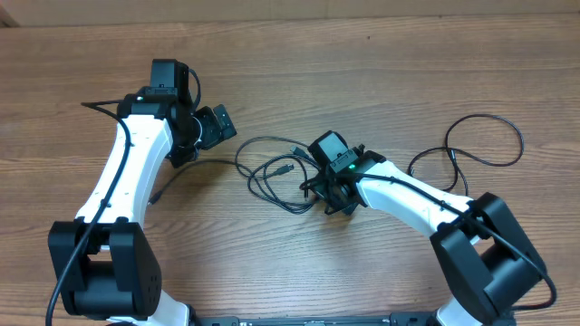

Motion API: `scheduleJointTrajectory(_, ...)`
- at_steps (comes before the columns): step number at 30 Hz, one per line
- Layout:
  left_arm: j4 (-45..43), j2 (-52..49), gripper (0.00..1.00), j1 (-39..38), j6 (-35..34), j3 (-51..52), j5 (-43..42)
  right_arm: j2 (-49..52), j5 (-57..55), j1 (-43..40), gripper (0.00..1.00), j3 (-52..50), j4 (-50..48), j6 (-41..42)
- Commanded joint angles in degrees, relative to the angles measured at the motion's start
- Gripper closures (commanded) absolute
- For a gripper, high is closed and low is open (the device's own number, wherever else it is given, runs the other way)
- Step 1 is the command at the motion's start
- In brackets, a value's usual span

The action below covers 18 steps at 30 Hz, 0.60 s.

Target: Untangle cables

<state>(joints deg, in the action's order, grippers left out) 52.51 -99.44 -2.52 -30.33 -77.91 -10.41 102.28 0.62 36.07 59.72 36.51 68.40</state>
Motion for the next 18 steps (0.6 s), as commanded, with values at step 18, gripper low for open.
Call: scheduleJointTrajectory(18,-0.1,-0.6,0.0,-0.1,-0.7,0.4,0.5,-31.4,4.5,-0.1,0.96,19.9,6.7,-28.5)
